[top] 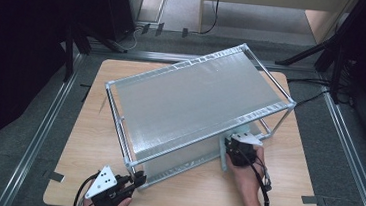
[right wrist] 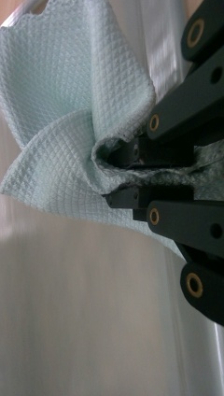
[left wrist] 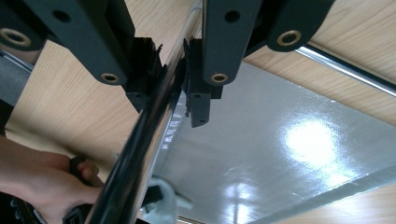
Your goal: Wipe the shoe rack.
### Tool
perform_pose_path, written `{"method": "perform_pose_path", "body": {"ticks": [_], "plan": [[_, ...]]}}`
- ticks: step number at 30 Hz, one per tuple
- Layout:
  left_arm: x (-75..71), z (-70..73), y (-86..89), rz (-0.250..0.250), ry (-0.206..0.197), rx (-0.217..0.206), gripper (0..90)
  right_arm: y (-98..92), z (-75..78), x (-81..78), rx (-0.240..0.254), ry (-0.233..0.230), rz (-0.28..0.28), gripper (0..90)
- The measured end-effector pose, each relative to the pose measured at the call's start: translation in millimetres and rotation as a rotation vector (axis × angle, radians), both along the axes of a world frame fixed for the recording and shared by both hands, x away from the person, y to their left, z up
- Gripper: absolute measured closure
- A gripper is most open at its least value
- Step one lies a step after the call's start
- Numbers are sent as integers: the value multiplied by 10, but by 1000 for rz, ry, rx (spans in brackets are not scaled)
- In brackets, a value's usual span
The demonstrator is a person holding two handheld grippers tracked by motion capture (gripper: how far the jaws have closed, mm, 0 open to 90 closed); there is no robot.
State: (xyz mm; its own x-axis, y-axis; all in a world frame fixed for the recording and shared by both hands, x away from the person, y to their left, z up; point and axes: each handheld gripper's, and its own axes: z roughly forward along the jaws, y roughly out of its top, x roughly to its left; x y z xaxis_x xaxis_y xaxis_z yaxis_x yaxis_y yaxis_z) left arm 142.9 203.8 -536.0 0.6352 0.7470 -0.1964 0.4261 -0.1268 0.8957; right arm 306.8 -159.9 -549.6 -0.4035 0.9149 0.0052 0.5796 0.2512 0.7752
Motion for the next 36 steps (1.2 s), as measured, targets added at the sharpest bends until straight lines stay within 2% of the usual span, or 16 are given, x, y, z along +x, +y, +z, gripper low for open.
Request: {"method": "perform_pose_path", "body": {"ticks": [2, 9, 13, 18, 23, 24, 27, 31, 36], "plan": [[7, -3, -33, -5, -3, -3, 779, 123, 3, -63, -13, 2, 46, 823], [19, -7, -94, -16, -4, -8, 780, 506, -24, -265, 20, 12, 141, 824], [26, -8, -101, -21, -2, -11, 778, 796, -39, -437, 36, 18, 221, 825], [27, -9, -115, -20, -5, -11, 779, 1142, -50, -657, 29, 12, 336, 825], [26, -11, -114, -22, -6, -11, 779, 1340, -49, -778, 33, 21, 423, 823], [27, -11, -114, -22, -7, -11, 780, 1351, -46, -784, 18, 10, 433, 823], [27, -11, -111, -25, -7, -9, 780, 1300, -44, -742, 8, 4, 426, 823], [28, -11, -109, -26, -6, -9, 780, 1086, -39, -594, -7, 1, 340, 824], [29, -11, -109, -27, -7, -8, 780, 701, -21, -345, -34, -4, 215, 822]]}}
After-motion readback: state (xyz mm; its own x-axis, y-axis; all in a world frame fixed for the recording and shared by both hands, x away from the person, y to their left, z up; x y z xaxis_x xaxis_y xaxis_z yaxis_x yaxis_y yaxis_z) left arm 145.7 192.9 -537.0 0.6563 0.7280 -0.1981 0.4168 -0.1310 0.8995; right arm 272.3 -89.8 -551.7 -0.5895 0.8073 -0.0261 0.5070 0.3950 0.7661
